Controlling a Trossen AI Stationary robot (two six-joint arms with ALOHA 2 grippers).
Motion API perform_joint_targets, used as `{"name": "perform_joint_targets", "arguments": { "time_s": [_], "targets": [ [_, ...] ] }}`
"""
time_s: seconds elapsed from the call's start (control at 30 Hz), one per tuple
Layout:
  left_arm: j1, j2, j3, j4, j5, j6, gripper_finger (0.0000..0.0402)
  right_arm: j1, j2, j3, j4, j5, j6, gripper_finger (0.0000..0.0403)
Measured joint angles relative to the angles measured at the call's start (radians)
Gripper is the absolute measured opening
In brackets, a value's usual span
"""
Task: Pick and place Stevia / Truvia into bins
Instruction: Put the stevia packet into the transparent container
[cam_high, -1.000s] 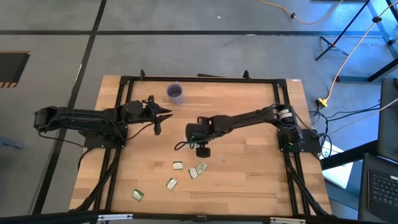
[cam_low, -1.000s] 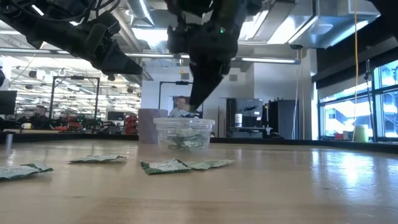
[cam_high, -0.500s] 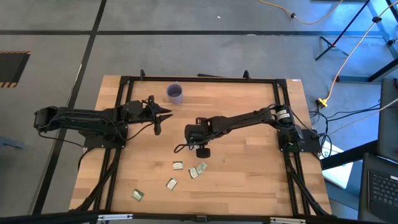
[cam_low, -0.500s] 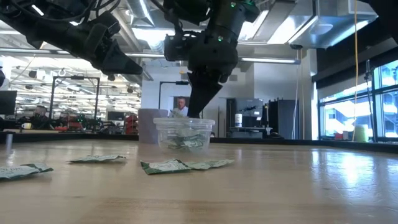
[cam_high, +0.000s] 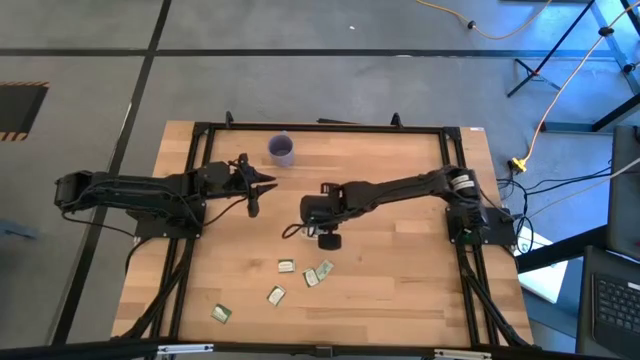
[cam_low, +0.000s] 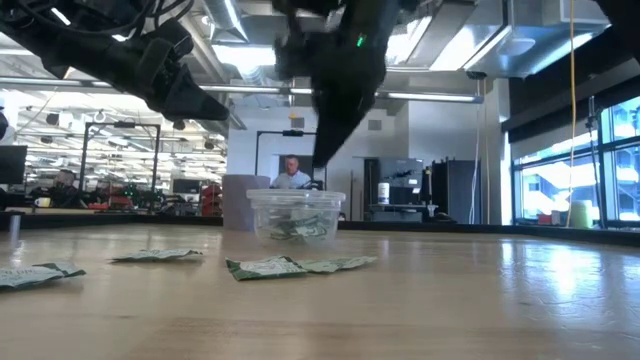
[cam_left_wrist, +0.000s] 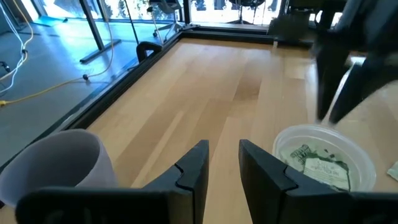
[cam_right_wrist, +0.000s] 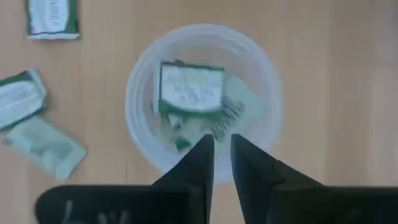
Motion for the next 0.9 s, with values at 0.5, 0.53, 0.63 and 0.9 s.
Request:
{"name": "perform_joint_targets", "arguments": {
  "time_s": [0.5,0.53,0.63,0.9],
  "targets": [
    [-0.002,0.000,0.000,-0.079,0.062,-0.093,0.0084,0.118,-0.268,-0.287,0.146,-0.001,0.052,0.0060],
    [-0.002,0.000,0.000,-0.079,0.066,-0.096,0.0084,0.121,-0.289,-0.338,0.202,-0.002,0.052,0.0060],
    [-0.008,0.000,0.000,-0.080,0.077,-0.106,0.0084,0.132,-0.346,-0.488,0.360,-0.004,0.055,0.0060],
    [-0.039,0.005,0.000,-0.076,0.077,-0.116,0.0084,0.173,-0.448,-0.732,0.710,-0.020,0.026,0.0060]
  ]
}}
